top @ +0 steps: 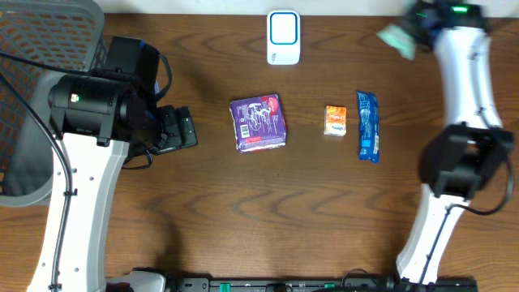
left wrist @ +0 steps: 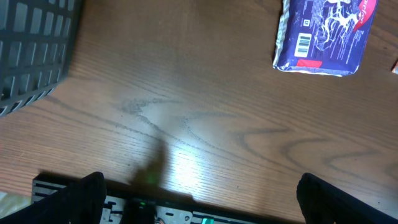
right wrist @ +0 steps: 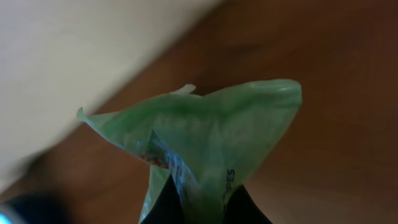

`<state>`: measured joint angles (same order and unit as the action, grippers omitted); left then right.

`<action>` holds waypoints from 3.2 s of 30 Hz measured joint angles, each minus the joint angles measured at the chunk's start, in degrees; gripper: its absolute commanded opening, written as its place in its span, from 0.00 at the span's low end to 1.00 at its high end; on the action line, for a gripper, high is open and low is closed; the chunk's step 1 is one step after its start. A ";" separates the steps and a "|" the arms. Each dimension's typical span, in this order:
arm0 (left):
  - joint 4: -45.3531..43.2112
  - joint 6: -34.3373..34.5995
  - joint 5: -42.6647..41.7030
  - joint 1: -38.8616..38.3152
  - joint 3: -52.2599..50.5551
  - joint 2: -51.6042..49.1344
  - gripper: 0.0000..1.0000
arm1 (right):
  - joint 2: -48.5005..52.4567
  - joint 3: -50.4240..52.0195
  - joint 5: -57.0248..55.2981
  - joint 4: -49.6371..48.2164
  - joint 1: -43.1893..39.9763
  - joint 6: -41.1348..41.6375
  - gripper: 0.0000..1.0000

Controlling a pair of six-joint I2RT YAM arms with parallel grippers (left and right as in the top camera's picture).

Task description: Scan the item barcode

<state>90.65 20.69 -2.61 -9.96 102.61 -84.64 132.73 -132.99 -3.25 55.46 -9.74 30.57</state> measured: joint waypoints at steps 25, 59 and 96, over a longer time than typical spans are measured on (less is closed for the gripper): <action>0.00 0.00 0.00 0.00 0.00 0.00 0.98 | 0.00 -0.04 9.64 19.15 -15.96 -14.19 0.99; 0.00 0.00 0.00 0.00 0.00 0.00 0.98 | -2.23 16.90 -10.47 24.96 17.90 -12.26 0.78; 0.00 0.00 0.00 0.00 0.00 0.00 0.98 | -4.07 34.69 -34.40 8.09 29.05 -2.08 0.52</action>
<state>90.65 20.69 -2.61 -9.96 102.61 -84.64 128.66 -98.30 -37.65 63.55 19.31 28.49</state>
